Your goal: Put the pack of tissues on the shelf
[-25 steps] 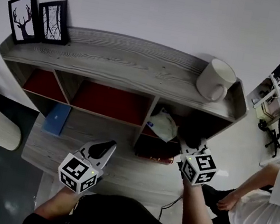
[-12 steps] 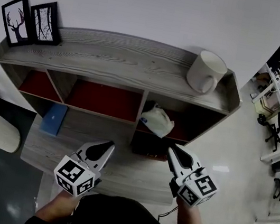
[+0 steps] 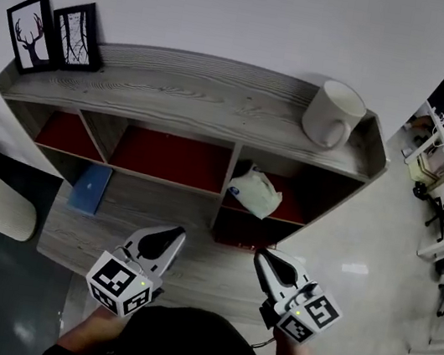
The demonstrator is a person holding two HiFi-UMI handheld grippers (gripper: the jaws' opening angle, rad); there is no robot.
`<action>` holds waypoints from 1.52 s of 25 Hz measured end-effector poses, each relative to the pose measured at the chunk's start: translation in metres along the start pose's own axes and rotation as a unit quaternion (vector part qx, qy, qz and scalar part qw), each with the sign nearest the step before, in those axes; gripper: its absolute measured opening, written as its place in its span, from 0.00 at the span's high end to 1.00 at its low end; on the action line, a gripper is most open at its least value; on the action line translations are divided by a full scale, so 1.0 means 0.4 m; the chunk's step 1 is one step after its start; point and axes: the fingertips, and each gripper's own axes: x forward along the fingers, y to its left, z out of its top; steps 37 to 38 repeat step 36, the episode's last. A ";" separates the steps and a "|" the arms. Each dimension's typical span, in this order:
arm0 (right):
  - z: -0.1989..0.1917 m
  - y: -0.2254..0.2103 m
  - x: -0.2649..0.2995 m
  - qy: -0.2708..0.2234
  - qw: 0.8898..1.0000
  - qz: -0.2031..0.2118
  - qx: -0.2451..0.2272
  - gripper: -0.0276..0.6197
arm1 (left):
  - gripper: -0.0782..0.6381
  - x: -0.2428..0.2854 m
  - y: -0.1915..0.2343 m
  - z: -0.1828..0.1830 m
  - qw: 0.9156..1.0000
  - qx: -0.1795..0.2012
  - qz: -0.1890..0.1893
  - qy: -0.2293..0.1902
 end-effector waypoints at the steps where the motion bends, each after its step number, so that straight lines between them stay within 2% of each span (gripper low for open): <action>1: -0.003 0.007 0.001 0.000 1.000 0.003 0.001 0.92 | 0.86 -0.004 0.002 -0.002 1.000 0.000 0.001 0.000; 11: -0.025 0.068 0.018 0.009 0.999 0.030 0.005 0.92 | 0.86 -0.015 0.007 -0.003 1.000 0.001 -0.003 -0.002; 38: -0.052 0.065 0.059 0.024 0.999 0.028 0.008 0.93 | 0.86 -0.022 0.027 -0.010 1.000 -0.002 -0.008 -0.003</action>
